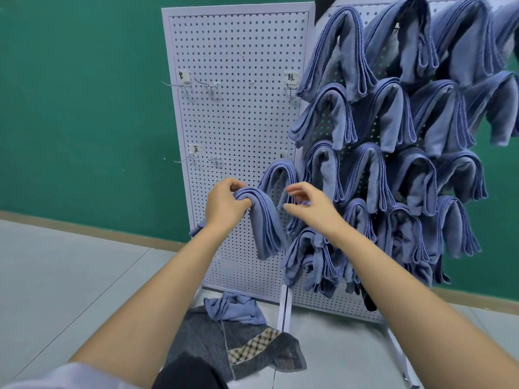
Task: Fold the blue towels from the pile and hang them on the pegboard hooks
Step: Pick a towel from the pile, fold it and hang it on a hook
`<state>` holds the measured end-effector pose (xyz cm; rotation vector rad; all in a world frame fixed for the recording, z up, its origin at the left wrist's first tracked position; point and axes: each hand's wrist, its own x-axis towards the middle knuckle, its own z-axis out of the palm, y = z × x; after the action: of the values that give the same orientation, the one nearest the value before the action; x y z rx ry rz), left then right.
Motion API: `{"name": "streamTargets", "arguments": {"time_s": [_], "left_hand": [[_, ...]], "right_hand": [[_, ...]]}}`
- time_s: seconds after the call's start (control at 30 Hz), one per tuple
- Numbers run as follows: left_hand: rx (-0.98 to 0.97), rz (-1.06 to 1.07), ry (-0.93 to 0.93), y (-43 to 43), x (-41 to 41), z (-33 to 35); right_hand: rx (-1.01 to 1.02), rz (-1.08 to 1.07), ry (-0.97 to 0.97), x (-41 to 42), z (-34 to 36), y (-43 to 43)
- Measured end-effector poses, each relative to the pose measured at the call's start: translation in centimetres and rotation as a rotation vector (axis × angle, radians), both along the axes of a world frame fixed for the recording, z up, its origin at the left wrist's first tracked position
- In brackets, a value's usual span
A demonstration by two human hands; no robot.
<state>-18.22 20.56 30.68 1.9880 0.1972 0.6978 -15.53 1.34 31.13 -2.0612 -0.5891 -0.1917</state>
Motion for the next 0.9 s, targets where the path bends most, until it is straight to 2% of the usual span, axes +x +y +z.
{"name": "streamTargets", "arguments": {"time_s": [0.1, 0.2, 0.5, 0.77, 0.9], "left_hand": [[0.055, 0.028, 0.013, 0.0, 0.1, 0.5], [0.093, 0.011, 0.021, 1.3, 0.4, 0.5], [0.239, 0.028, 0.198, 8.2, 2.5, -1.7], [0.139, 0.136, -0.116, 12.5, 8.9, 4.3], [0.072, 0.152, -0.187, 14.4, 13.6, 5.3]], "right_hand": [[-0.16, 0.043, -0.139, 0.2, -0.4, 4.2], [-0.279, 0.0, -0.179, 1.1, -1.1, 6.8], [-0.194, -0.006, -0.173, 4.7, -1.3, 11.2], [0.055, -0.056, -0.263, 11.1, 3.3, 17.7], [0.098, -0.085, -0.26, 15.0, 3.9, 20.5]]}}
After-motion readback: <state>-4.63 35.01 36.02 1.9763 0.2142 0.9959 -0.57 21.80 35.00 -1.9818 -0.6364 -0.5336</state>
